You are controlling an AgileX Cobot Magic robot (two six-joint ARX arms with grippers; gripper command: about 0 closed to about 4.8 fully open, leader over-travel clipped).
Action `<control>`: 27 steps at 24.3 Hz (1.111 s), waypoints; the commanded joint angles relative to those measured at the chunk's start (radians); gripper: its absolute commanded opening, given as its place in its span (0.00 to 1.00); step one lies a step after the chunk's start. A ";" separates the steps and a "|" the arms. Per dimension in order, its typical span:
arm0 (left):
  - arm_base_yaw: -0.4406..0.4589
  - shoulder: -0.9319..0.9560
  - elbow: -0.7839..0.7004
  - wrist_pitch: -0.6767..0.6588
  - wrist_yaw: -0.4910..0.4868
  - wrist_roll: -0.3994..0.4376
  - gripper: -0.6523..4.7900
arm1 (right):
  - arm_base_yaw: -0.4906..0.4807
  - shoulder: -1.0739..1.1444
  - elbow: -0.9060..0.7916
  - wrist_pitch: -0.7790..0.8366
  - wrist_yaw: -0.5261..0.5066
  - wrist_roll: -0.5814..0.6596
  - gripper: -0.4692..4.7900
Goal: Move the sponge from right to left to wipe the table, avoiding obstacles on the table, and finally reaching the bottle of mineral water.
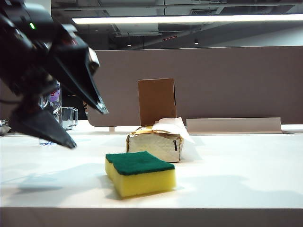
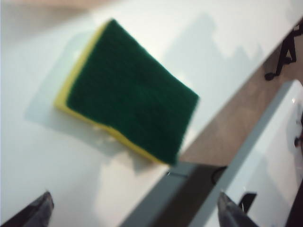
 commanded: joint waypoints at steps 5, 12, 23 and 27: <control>-0.025 0.116 0.005 0.150 0.021 -0.074 1.00 | 0.002 -0.003 0.003 0.021 -0.006 0.001 0.53; -0.098 0.188 0.005 0.261 0.019 -0.141 1.00 | 0.002 -0.003 0.003 0.024 -0.006 0.006 0.53; -0.123 0.241 0.005 0.403 -0.045 -0.204 1.00 | 0.002 -0.003 0.004 0.024 -0.024 0.017 0.52; -0.123 0.262 0.005 0.394 -0.080 -0.204 1.00 | 0.002 -0.003 0.004 0.029 -0.032 0.020 0.52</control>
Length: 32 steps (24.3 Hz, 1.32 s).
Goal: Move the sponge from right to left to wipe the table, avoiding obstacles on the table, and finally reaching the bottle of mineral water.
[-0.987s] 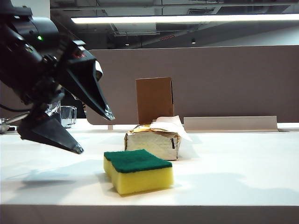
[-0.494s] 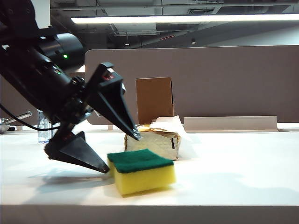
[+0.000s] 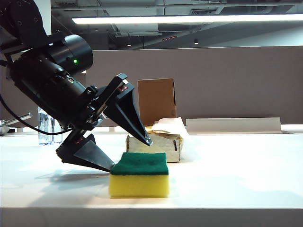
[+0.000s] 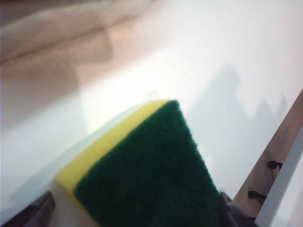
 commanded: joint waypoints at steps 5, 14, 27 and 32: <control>-0.029 0.034 0.001 -0.029 -0.056 0.001 1.00 | 0.001 -0.003 0.004 0.018 0.000 0.004 0.52; -0.104 0.035 0.001 -0.086 -0.126 0.010 1.00 | 0.001 -0.003 0.004 0.021 0.000 0.004 0.52; -0.090 0.039 0.001 -0.127 -0.187 0.063 0.31 | 0.001 -0.004 0.004 0.029 0.000 0.003 0.48; -0.090 0.046 0.001 -0.129 -0.187 0.072 0.13 | 0.001 -0.004 0.004 0.032 0.000 0.004 0.48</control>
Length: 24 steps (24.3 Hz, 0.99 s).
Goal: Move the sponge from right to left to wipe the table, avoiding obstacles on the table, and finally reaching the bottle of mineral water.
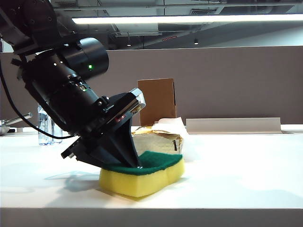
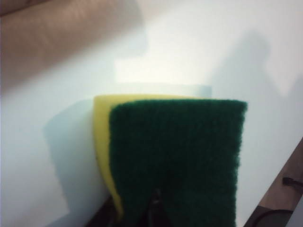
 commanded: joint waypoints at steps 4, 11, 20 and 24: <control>-0.001 0.017 -0.012 -0.070 -0.076 0.010 0.11 | 0.001 -0.003 0.004 0.016 -0.002 0.001 0.48; 0.000 0.017 -0.012 -0.074 -0.122 -0.017 0.11 | 0.001 -0.003 0.004 0.018 -0.002 0.002 0.48; 0.032 0.015 -0.012 -0.168 -0.201 -0.004 0.11 | 0.001 -0.003 0.004 0.018 -0.002 0.002 0.48; 0.058 0.006 -0.013 -0.192 -0.206 0.014 0.11 | 0.001 -0.003 0.004 0.018 -0.002 0.002 0.48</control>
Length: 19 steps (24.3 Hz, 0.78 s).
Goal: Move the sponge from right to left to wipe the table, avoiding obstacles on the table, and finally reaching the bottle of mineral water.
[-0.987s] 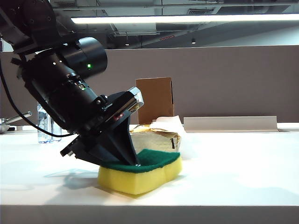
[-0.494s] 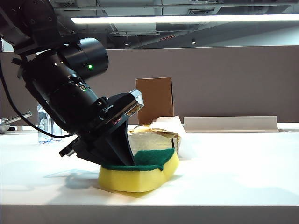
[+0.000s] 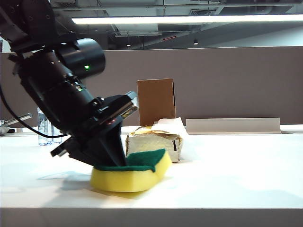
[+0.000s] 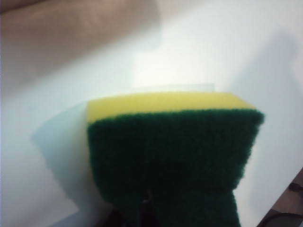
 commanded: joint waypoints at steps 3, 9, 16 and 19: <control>0.047 0.002 -0.031 -0.127 -0.145 0.030 0.11 | 0.001 -0.003 0.004 0.011 -0.001 0.002 0.48; 0.104 -0.033 -0.105 -0.128 -0.158 0.046 0.11 | 0.001 -0.003 0.004 0.021 -0.001 0.002 0.48; 0.216 -0.100 -0.175 -0.134 -0.159 0.070 0.11 | 0.001 -0.002 0.004 0.026 -0.001 0.002 0.48; 0.254 -0.132 -0.178 -0.153 -0.183 0.097 0.11 | 0.001 -0.001 0.004 0.029 0.000 0.002 0.48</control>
